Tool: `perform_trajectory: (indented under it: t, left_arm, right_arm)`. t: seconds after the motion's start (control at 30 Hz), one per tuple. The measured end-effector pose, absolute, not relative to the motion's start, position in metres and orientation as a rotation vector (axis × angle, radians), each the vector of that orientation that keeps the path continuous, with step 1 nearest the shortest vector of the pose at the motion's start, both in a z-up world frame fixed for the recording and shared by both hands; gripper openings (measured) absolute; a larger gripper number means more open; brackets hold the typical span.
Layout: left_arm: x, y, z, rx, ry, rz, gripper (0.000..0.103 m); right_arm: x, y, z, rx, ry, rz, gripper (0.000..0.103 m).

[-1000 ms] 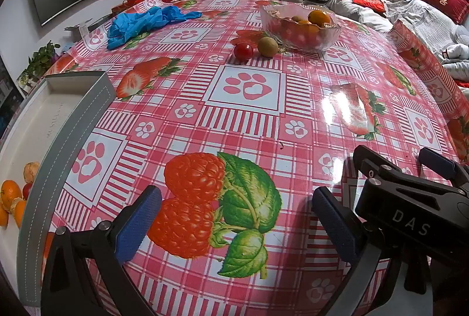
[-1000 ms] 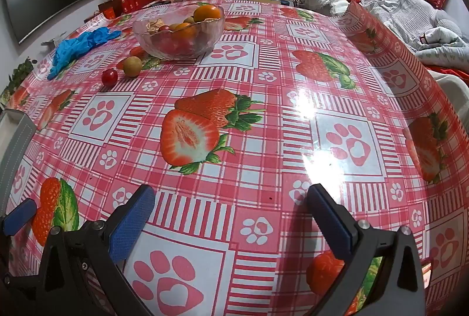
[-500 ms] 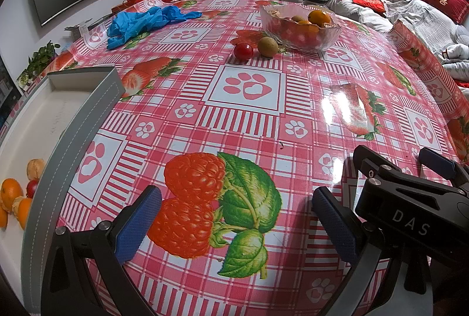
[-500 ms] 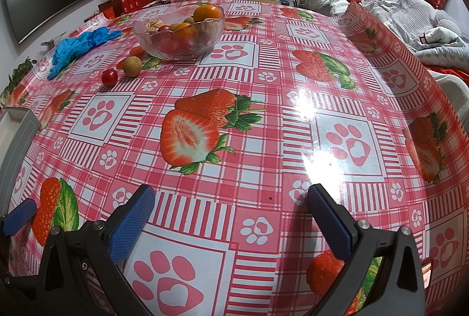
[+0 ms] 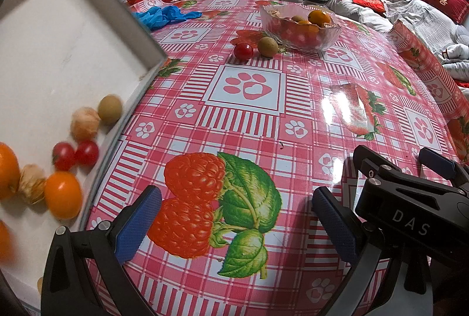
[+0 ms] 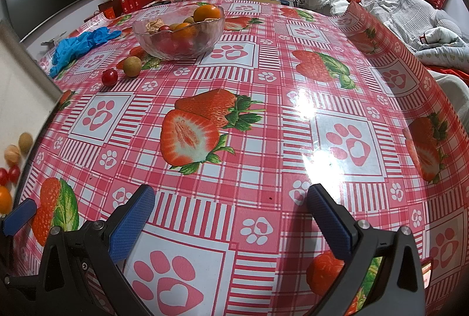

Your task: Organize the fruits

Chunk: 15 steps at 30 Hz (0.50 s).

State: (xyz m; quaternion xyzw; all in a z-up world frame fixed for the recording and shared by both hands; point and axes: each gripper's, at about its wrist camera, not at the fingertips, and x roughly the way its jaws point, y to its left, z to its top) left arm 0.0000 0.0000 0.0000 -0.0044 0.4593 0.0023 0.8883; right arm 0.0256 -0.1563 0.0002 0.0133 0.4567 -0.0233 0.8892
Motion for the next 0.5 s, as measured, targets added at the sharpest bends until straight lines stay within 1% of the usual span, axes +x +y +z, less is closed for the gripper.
perform_trajectory:
  t: [0.5]
  left_arm:
    - [0.0002, -0.0002, 0.0001, -0.008, 0.955, -0.001, 0.103]
  right_arm:
    - [0.0252, -0.1562, -0.0001, 0.027, 0.949, -0.049, 0.103]
